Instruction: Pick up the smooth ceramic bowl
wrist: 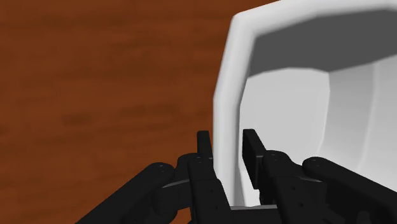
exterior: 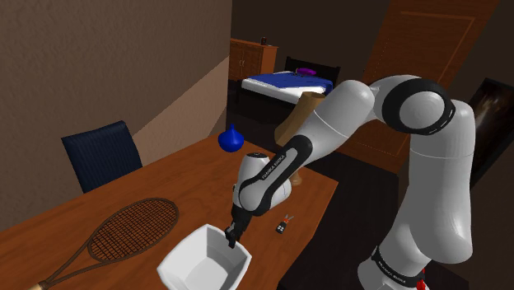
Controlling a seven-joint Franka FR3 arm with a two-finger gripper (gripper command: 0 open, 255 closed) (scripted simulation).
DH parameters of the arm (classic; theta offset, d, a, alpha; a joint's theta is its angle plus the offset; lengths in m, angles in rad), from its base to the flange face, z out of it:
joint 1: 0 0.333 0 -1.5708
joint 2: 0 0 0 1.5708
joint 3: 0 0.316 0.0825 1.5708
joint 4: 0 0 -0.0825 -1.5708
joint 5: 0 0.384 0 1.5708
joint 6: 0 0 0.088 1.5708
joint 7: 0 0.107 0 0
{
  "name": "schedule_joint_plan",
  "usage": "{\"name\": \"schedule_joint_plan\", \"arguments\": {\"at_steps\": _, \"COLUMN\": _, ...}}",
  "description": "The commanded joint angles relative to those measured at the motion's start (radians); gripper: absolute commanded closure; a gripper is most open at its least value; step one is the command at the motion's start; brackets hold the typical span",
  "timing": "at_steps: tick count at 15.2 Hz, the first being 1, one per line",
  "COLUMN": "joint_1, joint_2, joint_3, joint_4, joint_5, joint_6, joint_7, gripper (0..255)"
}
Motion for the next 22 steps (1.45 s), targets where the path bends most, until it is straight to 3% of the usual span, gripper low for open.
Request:
{"name": "schedule_joint_plan", "arguments": {"at_steps": 1, "joint_1": 0.000, "joint_2": 0.001, "joint_3": 0.000, "joint_4": 0.000, "joint_5": 0.000, "joint_6": 0.000, "joint_7": 0.000, "gripper": 255}}
{"name": "schedule_joint_plan", "arguments": {"at_steps": 5, "joint_1": 0.000, "joint_2": 0.001, "joint_3": 0.000, "joint_4": 0.001, "joint_5": -0.001, "joint_6": 0.000, "joint_7": 0.000, "gripper": 255}}
{"name": "schedule_joint_plan", "arguments": {"at_steps": 22, "joint_1": 0.002, "joint_2": -0.201, "joint_3": -0.016, "joint_4": -0.016, "joint_5": -0.042, "joint_6": -0.181, "joint_7": 0.077, "gripper": 255}}
